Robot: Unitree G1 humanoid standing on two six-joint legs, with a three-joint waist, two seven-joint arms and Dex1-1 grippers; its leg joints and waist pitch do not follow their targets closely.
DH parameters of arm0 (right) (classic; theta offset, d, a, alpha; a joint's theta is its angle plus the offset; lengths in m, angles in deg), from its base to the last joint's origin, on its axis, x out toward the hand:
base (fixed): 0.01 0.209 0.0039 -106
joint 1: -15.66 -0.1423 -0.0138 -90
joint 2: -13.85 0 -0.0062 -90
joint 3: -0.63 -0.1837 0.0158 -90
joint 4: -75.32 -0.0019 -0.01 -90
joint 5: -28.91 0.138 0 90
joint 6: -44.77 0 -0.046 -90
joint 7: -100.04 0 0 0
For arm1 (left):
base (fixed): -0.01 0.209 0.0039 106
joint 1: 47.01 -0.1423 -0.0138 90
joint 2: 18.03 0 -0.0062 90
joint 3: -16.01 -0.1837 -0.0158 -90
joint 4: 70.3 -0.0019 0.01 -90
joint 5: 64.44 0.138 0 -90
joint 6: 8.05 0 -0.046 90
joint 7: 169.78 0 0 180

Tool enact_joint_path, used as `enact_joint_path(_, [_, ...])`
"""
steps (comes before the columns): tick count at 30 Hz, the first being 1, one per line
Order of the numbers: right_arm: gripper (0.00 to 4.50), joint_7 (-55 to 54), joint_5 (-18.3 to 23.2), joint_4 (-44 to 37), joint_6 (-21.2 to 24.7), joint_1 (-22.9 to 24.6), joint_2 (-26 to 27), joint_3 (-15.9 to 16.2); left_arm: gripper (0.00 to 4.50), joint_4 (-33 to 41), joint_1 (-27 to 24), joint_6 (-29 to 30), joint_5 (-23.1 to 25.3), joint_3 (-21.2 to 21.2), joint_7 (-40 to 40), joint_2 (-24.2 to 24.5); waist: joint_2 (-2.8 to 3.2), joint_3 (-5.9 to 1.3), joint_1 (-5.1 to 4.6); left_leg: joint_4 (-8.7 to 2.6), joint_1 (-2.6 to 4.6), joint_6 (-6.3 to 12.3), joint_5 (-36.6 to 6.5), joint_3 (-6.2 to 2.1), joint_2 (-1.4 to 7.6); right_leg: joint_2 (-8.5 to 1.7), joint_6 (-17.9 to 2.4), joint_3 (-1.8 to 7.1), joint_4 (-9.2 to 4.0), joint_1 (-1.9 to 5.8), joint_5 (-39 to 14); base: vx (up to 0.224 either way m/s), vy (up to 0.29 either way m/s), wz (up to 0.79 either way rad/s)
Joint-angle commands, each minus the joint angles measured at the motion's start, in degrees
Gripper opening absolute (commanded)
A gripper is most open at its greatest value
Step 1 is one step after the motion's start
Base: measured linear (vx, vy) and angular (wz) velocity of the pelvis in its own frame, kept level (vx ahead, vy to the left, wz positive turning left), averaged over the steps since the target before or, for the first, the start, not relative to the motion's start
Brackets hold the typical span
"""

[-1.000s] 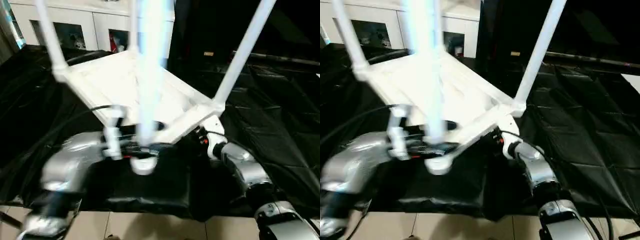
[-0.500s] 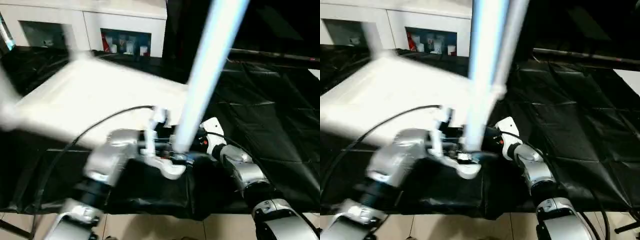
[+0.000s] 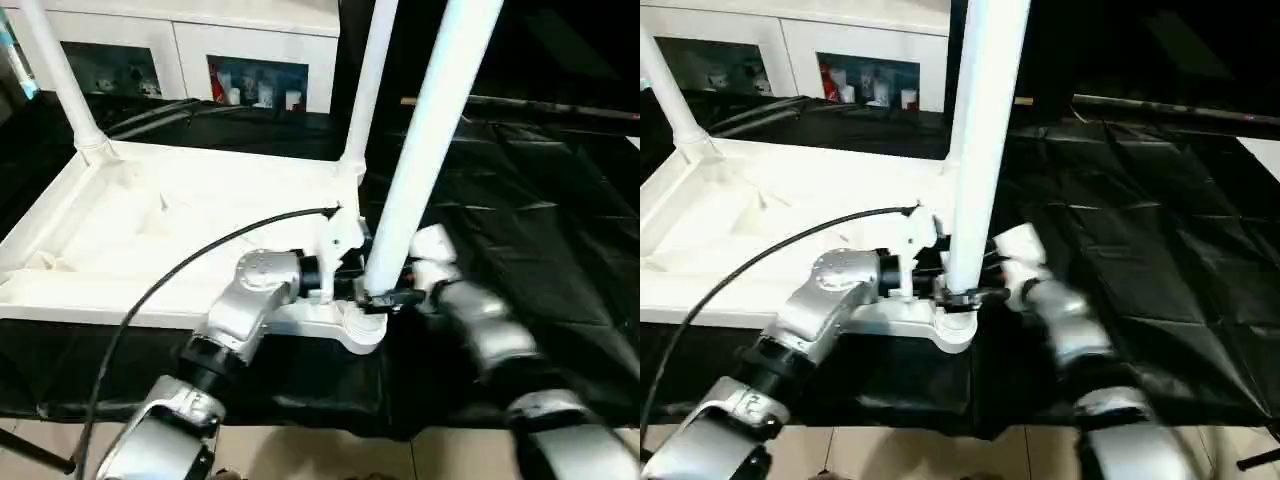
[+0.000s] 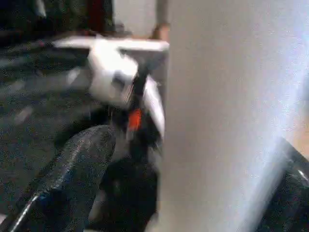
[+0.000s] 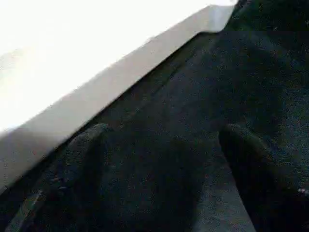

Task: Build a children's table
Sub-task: Rotate table base, then rotate leg to tighten

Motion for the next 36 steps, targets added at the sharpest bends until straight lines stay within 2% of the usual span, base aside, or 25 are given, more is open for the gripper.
enact_joint_path(1, [3.83, 5.2, 0.63, -3.71, -0.28, 2.17, -1.83, 1.54, 4.48, 0.72, -0.47, 0.76, -0.03, -0.65, 3.51, 1.82, 0.31, -3.66, 0.5, -3.82, 0.53, 2.34, -12.76, -1.28, 2.71, -4.02, -11.8, 2.9, -4.33, 3.09, -13.05, 0.0, 0.0, 0.0])
enact_joint_path(2, [3.83, 6.17, 0.31, -4.91, -0.46, 2.97, -2.76, 2.04, 4.31, 0.51, -0.49, 0.48, 0.55, -0.97, 4.04, 2.65, 0.27, -3.7, 0.49, -3.85, 0.51, 2.39, -12.64, -1.29, 2.75, -4.01, -11.96, 2.9, -4.22, 3.06, -12.6, 0.0, 0.0, 0.0])
enact_joint_path(6, [3.83, 9.39, -0.03, -9.91, -0.74, 6.15, -5.97, 2.92, 4.08, -0.76, -0.38, -1.16, 3.68, -2.6, 5.86, 6.44, 0.41, -3.59, 0.8, -3.97, 0.64, 2.1, -13.38, -1.33, 2.81, -4.05, -12.01, 2.92, -4.37, 2.85, -13.18, 0.0, 0.0, 0.0])
enact_joint_path(8, [3.83, 11.18, 0.82, -13.75, 0.11, 8.0, -7.31, 2.75, 3.86, -2.42, -0.05, -3.64, 6.06, -3.43, 6.32, 8.34, 0.3, -3.46, 0.93, -4.07, 0.59, 1.99, -13.91, -1.39, 2.83, -4.08, -10.99, 2.96, -4.55, 2.87, -14.73, 0.0, 0.0, 0.0])
enact_joint_path(11, [3.83, 14.97, 3.76, -21.36, 3.96, 11.28, -9.11, 2.08, 3.66, -4.34, 0.42, -5.1, 7.54, -3.73, 6.91, 10.29, 0.49, -3.47, 1.14, -4.13, 0.65, 1.88, -14.24, -1.49, 2.86, -4.16, -10.08, 3.03, -4.6, 2.84, -15.37, 0.0, 0.0, 0.0])
enact_joint_path(12, [3.83, 15.62, 4.21, -22.29, 4.48, 11.66, -9.33, 2.11, 3.59, -4.36, 0.45, -5.03, 7.67, -3.79, 7.0, 10.52, 0.46, -3.54, 1.2, -4.13, 0.68, 1.96, -14.15, -1.5, 2.87, -4.1, -10.11, 2.99, -4.54, 2.92, -14.97, 0.0, 0.0, 0.0])
enact_joint_path(13, [3.83, 16.24, 4.63, -23.16, 4.97, 12.01, -9.53, 2.15, 3.47, -4.39, 0.48, -4.96, 7.79, -3.84, 7.09, 10.74, 0.71, -3.54, 1.19, -4.21, 0.72, 1.76, -14.5, -1.52, 2.99, -4.19, -10.89, 2.94, -4.54, 2.75, -14.29, 0.0, 0.0, 0.0])
enact_joint_path(14, [3.83, 19.14, 6.85, -27.43, 7.5, 13.91, -10.76, 2.51, 3.36, -3.9, 0.4, -4.16, 7.54, -3.81, 8.09, 11.54, 0.64, -3.48, 1.21, -4.23, 0.68, 1.79, -14.71, -1.55, 2.96, -4.12, -11.0, 2.94, -4.53, 2.84, -14.4, 0.0, 0.0, 0.0])
enact_joint_path(17, [3.83, 22.09, 8.33, -31.03, 9.5, 15.85, -12.57, 3.19, 3.14, -3.53, 0.47, -3.19, 7.48, -4.09, 9.62, 12.58, 0.81, -3.41, 1.59, -4.26, 0.63, 1.86, -15.27, -1.56, 3.0, -4.33, -11.05, 2.96, -4.64, 2.82, -15.81, 0.0, 0.0, 0.0])
enact_joint_path(18, [3.83, 22.63, 8.37, -31.61, 9.76, 16.26, -13.04, 3.33, 3.14, -3.61, 0.54, -3.05, 7.57, -4.22, 10.07, 12.86, 0.7, -3.35, 1.7, -4.2, 0.72, 1.66, -15.47, -1.51, 3.0, -4.4, -10.74, 2.99, -4.79, 2.68, -16.89, 0.0, 0.0, 0.0])
enact_joint_path(20, [3.83, 23.46, 8.19, -32.27, 10.08, 16.67, -13.83, 3.52, 2.91, -4.63, 0.94, -3.59, 7.88, -4.25, 10.93, 13.15, 1.03, -3.31, 1.84, -4.28, 0.82, 1.26, -15.77, -1.54, 2.98, -4.38, -10.44, 2.99, -5.01, 2.57, -18.12, 0.0, 0.0, 0.0])
enact_joint_path(23, [3.83, 23.8, 8.19, -33.91, 11.14, 16.86, -14.59, 3.6, 2.62, -6.15, 1.69, -4.52, 8.6, -4.27, 11.33, 13.21, 0.92, -3.33, 2.14, -4.23, 0.93, 0.91, -15.91, -1.53, 2.86, -4.36, -10.02, 2.96, -5.08, 2.48, -19.03, 0.0, 0.0, 0.0])
enact_joint_path(29, [3.83, 24.14, 8.73, -35.82, 13.04, 16.98, -15.14, 3.58, 2.1, -7.13, 2.4, -4.57, 9.56, -4.3, 11.58, 13.59, 1.01, -3.52, 2.32, -4.13, 0.69, 1.04, -14.08, -1.57, 2.87, -4.42, -10.82, 2.91, -4.61, 2.75, -15.3, 0.0, 0.0, 0.0])
enact_joint_path(36, [3.83, 24.19, 8.65, -37.07, 13.91, 17.33, -15.34, 3.85, 1.55, -8.3, 2.67, -4.06, 10.34, -5.0, 13.07, 14.5, 1.11, -3.4, 2.3, -4.23, 0.78, 0.59, -15.36, -1.61, 2.93, -4.48, -10.53, 2.91, -4.86, 2.68, -17.2, 0.0, 0.0, 0.0])
